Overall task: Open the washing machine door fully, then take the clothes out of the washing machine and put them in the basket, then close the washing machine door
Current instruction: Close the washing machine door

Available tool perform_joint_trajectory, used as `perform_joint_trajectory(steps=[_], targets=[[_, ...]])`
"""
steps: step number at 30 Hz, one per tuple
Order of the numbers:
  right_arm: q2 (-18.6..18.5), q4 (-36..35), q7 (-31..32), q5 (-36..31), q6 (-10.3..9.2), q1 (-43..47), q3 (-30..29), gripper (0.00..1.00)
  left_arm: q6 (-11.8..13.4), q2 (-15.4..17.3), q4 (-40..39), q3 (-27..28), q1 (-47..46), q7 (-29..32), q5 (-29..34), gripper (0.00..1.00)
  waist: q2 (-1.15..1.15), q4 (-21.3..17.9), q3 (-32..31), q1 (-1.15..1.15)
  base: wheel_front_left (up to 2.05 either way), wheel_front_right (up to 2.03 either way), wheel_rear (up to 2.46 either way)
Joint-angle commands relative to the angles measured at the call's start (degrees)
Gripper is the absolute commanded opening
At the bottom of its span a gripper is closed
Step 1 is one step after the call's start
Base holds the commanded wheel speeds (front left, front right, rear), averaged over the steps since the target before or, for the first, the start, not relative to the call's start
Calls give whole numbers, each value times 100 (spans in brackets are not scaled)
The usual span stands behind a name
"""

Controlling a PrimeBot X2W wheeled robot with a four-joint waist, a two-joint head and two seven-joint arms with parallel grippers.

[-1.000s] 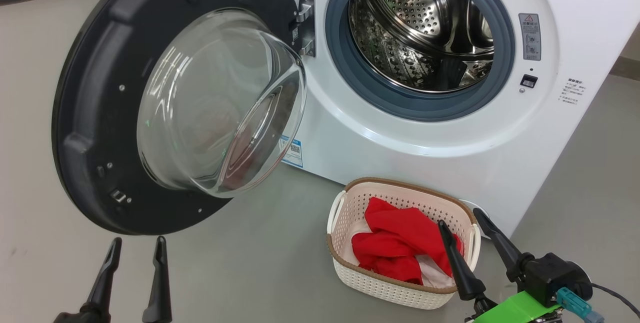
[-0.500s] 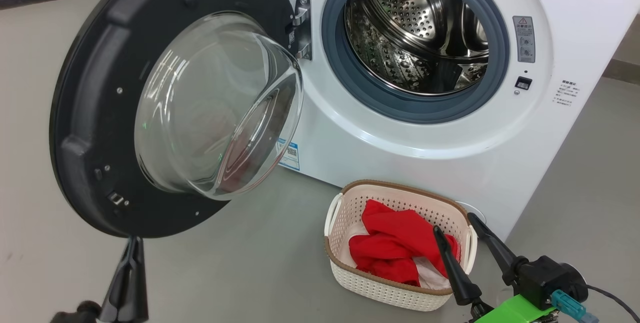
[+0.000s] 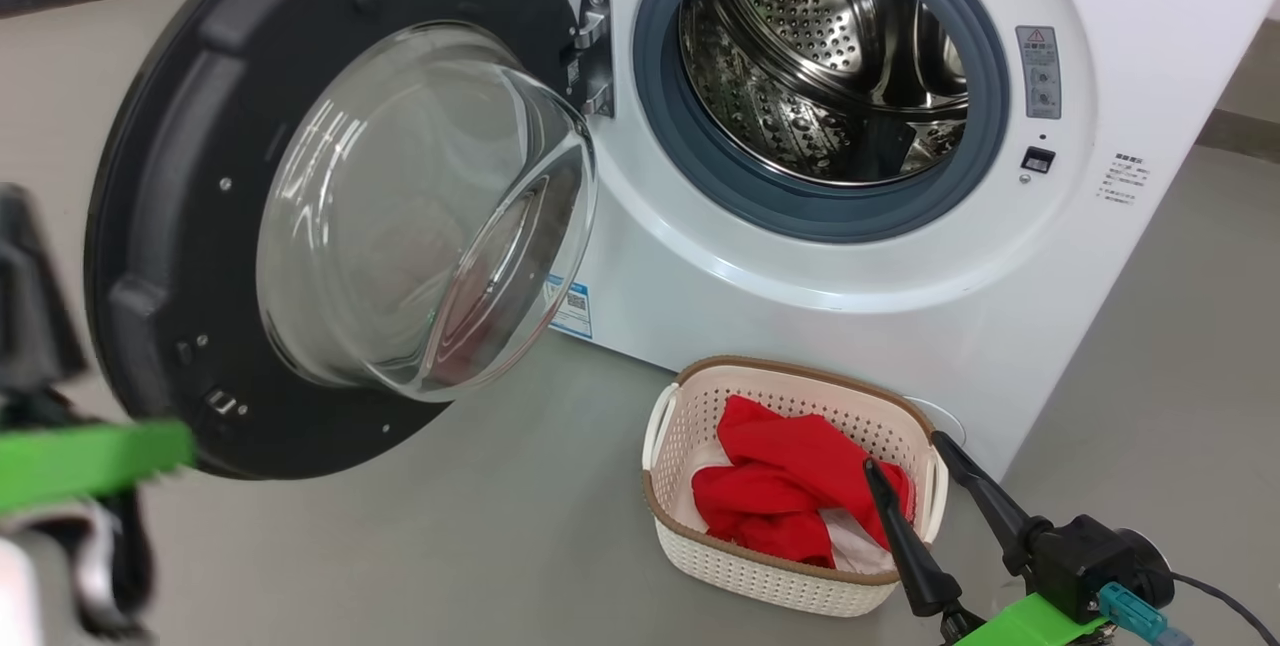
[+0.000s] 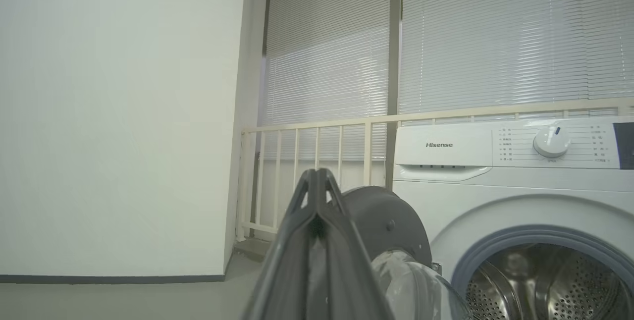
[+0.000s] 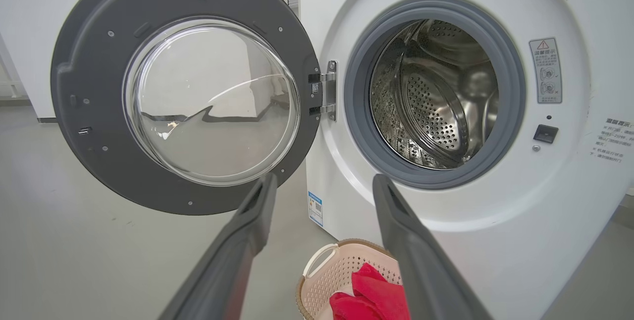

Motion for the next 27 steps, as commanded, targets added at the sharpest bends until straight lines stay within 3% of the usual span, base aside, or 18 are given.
perform_joint_trajectory(steps=[1,8,18,23,27], targets=[[-91,-141,-37,114,36,-196,118,100,9,236,70,329,-396,-25,-27,0,0,-83,57,0,0,0,0],[-156,-131,-37,119,36,-277,196,100,-156,401,1898,1165,-1661,66,-1204,0,0,-411,207,0,0,0,0],[-241,-92,-37,154,36,-326,281,100,62,1020,4353,2239,-3058,1771,-2905,0,0,-720,226,0,0,0,0],[-268,-85,-37,165,36,-343,323,100,323,1249,5054,2524,-3357,2531,-3336,0,0,-784,239,0,0,0,0],[-281,-77,-37,169,36,-352,341,100,308,1333,5377,2589,-3482,3081,-3559,0,0,-816,257,0,0,0,0]])
